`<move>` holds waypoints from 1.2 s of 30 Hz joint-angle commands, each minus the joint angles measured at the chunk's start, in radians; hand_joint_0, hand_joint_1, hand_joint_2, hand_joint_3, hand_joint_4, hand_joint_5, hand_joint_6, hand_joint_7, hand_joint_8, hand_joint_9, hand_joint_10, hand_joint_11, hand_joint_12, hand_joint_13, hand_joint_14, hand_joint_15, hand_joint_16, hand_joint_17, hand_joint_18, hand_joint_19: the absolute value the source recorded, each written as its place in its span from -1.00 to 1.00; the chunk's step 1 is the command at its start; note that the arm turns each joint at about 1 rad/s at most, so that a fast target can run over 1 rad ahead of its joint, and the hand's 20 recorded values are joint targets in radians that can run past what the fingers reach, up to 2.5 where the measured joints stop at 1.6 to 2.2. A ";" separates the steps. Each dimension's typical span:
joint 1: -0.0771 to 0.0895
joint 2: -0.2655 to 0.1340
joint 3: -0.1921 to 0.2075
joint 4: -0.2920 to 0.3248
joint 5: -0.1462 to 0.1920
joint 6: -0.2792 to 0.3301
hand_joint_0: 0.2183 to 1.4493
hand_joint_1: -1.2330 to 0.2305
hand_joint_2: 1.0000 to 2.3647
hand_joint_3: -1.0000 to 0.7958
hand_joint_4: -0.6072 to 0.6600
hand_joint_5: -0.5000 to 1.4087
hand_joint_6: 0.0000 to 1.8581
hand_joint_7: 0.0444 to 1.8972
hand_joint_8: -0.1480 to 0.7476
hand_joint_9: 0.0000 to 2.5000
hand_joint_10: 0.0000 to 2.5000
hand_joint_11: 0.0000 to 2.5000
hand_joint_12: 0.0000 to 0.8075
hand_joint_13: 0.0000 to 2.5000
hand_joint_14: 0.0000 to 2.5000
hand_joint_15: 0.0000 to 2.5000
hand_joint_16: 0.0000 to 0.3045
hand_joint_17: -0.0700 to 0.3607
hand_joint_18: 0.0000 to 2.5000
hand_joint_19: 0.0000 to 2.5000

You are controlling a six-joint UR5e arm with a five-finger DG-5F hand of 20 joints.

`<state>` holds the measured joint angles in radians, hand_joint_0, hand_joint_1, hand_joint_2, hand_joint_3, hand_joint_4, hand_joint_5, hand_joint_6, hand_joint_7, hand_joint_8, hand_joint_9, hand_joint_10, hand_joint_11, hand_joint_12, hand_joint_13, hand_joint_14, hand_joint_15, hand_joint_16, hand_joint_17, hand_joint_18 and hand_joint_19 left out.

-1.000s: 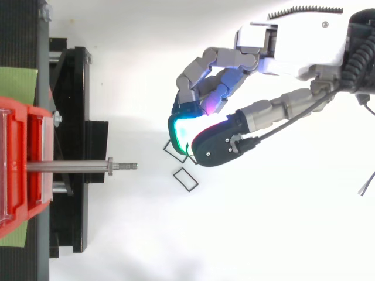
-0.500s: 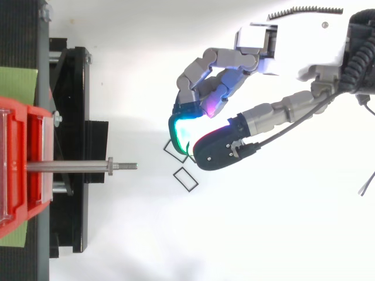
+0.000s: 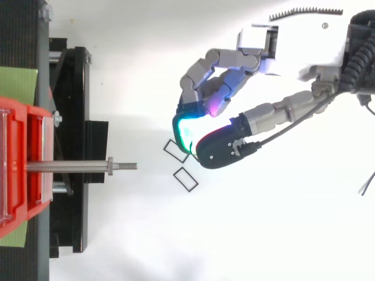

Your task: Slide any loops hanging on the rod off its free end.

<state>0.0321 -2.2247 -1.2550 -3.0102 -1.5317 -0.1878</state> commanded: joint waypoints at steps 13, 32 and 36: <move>0.000 0.102 -0.052 -0.118 -0.004 0.039 -0.42 -0.42 -0.98 0.08 -0.10 -0.59 -0.02 0.11 -0.07 -0.29 -0.99 -0.61 -0.04 -0.55 -0.99 -0.80 -0.62 -0.07 -0.55 -0.73; 0.012 0.097 -0.052 0.111 0.030 0.031 -0.42 -0.42 -0.98 0.10 -0.11 -0.59 -0.02 0.12 -0.07 -0.29 -0.99 -0.61 -0.04 -0.55 -0.99 -0.80 -0.62 -0.07 -0.54 -0.74; 0.012 0.099 -0.052 0.111 0.030 0.031 -0.42 -0.42 -0.98 0.10 -0.11 -0.59 -0.02 0.12 -0.06 -0.28 -0.99 -0.61 -0.04 -0.55 -0.99 -0.80 -0.62 -0.07 -0.54 -0.74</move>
<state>0.0443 -2.1269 -1.3072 -2.9023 -1.5018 -0.1565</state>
